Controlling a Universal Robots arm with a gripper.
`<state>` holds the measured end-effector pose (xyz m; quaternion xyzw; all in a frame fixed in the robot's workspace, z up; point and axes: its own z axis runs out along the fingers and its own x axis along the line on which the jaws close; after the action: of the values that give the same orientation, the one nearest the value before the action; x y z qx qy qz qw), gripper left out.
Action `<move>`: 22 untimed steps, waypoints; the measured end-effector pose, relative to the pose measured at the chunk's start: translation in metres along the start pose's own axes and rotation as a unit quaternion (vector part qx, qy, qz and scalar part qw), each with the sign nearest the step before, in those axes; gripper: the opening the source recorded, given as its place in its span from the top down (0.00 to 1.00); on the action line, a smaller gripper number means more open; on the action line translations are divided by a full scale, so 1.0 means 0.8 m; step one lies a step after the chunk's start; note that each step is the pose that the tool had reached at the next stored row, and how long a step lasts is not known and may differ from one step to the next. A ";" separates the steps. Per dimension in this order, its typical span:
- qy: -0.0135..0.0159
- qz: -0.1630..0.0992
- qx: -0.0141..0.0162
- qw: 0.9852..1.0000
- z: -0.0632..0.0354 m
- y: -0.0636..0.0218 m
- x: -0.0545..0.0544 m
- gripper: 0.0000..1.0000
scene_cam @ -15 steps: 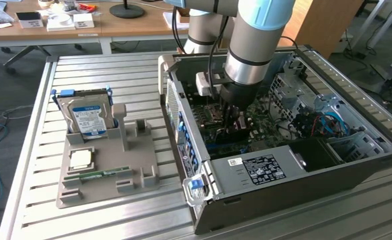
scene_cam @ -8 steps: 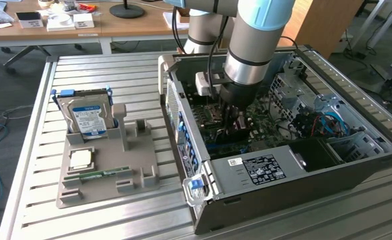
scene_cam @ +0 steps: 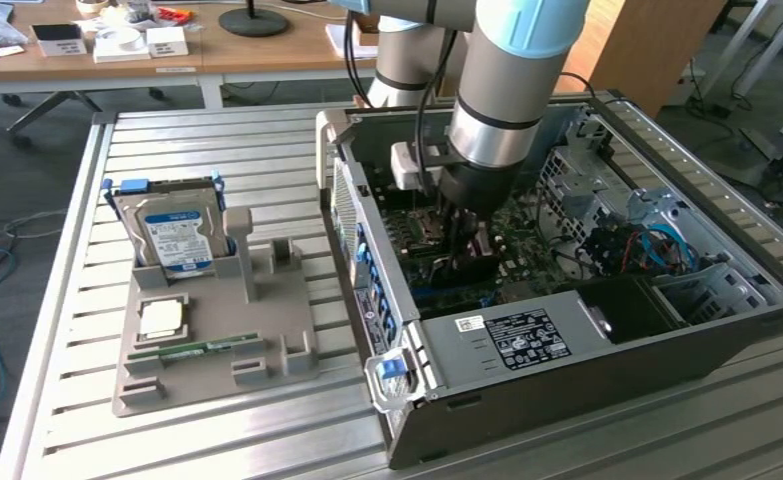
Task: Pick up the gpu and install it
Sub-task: 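Insert the gpu into the slot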
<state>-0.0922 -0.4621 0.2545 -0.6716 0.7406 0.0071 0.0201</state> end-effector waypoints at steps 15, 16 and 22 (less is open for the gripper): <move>0.005 0.000 0.001 1.000 -0.044 -0.001 -0.003 0.59; 0.006 0.000 0.001 1.000 -0.046 -0.001 -0.003 0.59; 0.011 0.000 0.001 1.000 -0.056 -0.001 -0.004 0.59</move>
<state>-0.0921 -0.4603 0.2993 -0.6718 0.7406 -0.0013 0.0125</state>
